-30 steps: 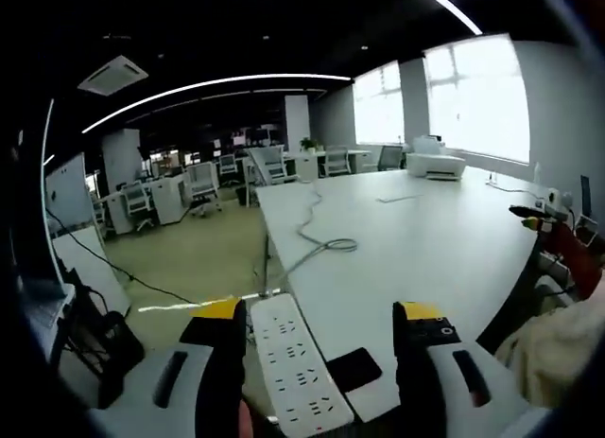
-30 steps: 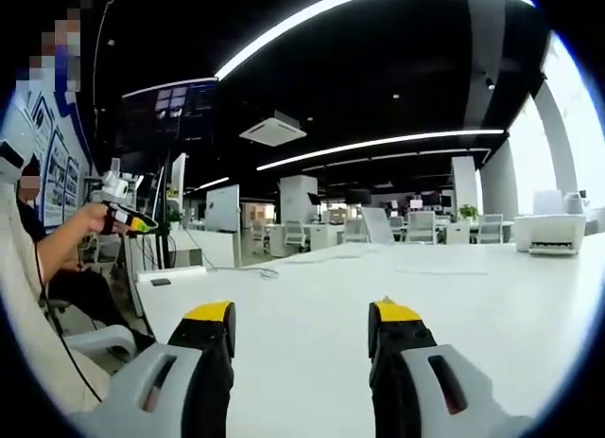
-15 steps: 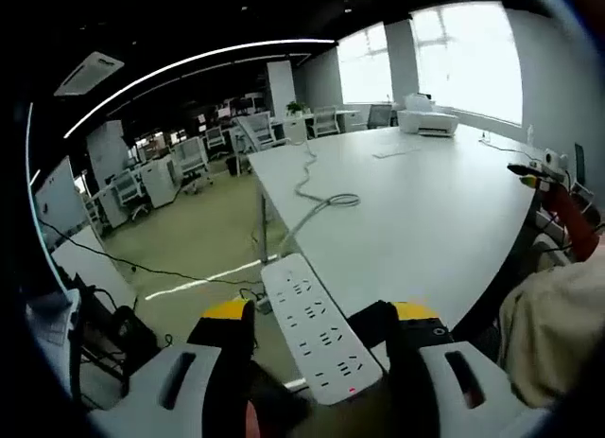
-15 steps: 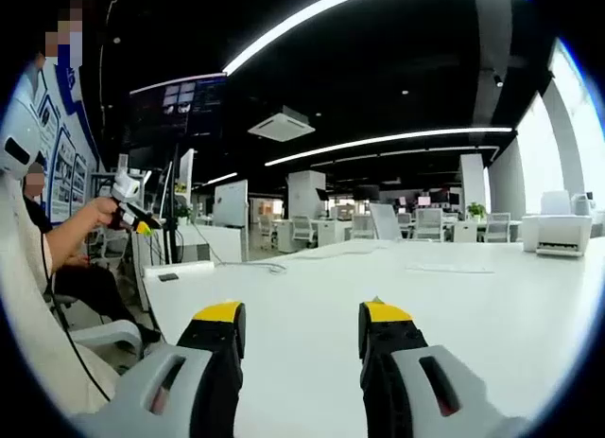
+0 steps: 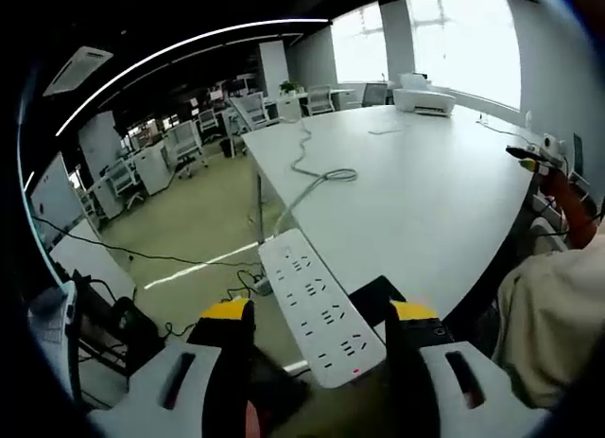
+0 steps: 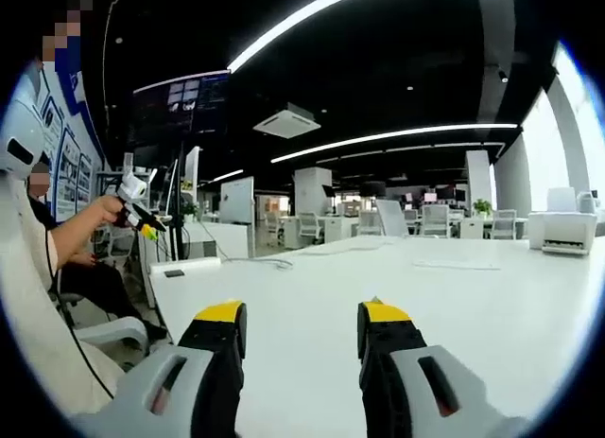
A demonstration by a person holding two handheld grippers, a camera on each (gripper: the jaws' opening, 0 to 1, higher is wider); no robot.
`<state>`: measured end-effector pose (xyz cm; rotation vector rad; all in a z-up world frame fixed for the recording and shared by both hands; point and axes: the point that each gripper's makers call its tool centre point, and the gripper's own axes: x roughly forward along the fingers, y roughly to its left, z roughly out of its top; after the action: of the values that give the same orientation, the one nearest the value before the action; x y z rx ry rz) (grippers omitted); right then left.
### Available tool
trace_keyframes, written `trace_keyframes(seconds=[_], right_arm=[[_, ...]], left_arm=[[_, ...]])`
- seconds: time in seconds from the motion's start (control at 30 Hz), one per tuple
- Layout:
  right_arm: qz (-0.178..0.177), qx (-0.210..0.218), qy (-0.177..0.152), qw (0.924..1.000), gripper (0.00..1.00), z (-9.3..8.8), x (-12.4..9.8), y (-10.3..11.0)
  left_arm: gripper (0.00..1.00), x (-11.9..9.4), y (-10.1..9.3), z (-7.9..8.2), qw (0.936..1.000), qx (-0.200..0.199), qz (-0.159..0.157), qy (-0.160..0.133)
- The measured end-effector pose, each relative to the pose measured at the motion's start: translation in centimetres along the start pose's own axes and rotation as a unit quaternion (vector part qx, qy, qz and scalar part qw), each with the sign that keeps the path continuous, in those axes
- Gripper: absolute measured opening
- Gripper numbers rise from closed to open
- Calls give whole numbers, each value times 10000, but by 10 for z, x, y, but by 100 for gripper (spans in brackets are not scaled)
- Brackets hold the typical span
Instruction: Pick up the power strip scattered on the table, fix it on the side mounting bracket of the table, and press the switch
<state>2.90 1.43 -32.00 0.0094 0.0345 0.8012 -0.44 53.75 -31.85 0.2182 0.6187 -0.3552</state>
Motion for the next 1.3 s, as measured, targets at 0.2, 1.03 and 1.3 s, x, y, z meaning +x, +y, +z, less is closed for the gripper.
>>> trace_keyframes(seconds=[0.2,1.03,1.3], right_arm=[[114,-4,-20,9999,42,1,0,4],[431,74,99,9990,29,-10,7,16],[463,71,98,9989,25,-10,8,19]], left_arm=[[59,3,-5,-13,9993,-15,-214,321],[59,13,-12,-11,9972,227,-384,606],[59,16,-6,-15,9961,260,-405,734]])
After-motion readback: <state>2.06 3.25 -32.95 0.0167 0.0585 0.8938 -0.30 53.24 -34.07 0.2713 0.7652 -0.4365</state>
